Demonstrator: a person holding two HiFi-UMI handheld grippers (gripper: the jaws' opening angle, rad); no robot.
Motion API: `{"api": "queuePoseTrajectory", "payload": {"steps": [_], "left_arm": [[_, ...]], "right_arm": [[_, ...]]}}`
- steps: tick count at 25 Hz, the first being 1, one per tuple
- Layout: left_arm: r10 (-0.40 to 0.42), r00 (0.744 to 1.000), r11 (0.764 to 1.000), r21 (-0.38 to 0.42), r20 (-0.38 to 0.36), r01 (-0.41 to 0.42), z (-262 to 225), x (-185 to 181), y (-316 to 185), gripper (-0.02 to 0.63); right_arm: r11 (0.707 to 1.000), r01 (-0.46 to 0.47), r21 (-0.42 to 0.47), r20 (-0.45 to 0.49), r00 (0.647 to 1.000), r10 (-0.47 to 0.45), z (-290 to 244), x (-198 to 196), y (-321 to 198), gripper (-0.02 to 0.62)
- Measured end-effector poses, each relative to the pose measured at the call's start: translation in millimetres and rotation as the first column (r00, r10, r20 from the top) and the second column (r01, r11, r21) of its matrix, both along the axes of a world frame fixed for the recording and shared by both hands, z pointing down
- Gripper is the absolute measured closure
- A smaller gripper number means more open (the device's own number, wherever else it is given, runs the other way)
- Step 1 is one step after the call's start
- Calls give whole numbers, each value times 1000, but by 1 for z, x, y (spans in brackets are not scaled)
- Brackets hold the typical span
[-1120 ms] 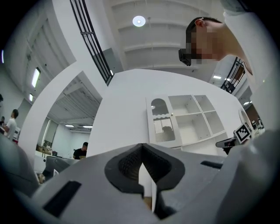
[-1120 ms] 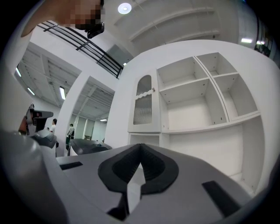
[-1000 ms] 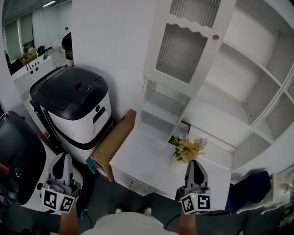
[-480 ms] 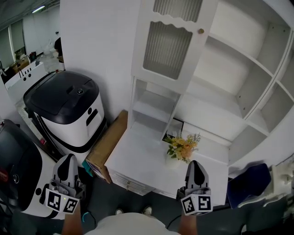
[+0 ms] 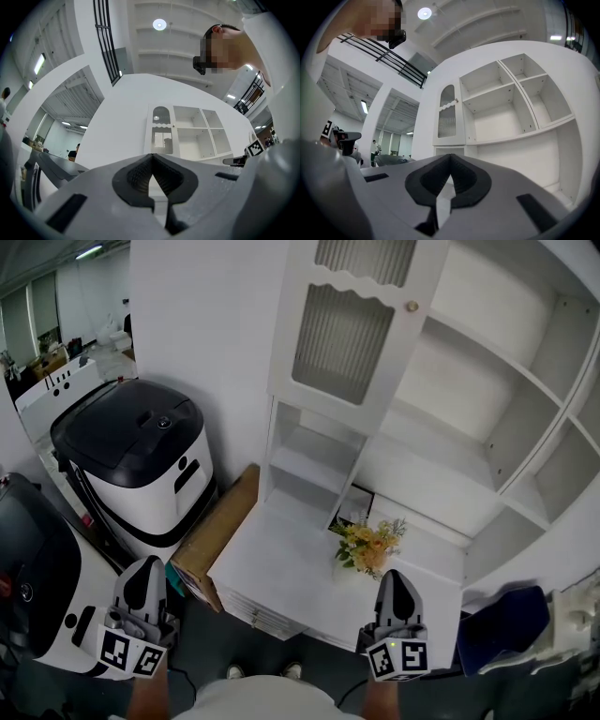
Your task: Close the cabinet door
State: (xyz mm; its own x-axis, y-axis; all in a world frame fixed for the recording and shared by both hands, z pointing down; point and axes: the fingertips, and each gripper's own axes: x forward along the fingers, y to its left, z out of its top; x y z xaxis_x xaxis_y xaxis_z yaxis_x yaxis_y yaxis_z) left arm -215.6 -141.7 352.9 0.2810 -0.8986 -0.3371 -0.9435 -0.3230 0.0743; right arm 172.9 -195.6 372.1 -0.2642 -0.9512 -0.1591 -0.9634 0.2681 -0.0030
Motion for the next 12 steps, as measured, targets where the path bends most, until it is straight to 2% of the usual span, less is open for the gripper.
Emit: {"api": "queuePoseTrajectory", "payload": {"steps": [12], "left_arm": [[-22, 1000, 1000, 5, 2, 22, 3, 17, -1, 600]], "right_arm": [[1000, 28, 1, -23, 999, -28, 0, 6, -11, 597]]}}
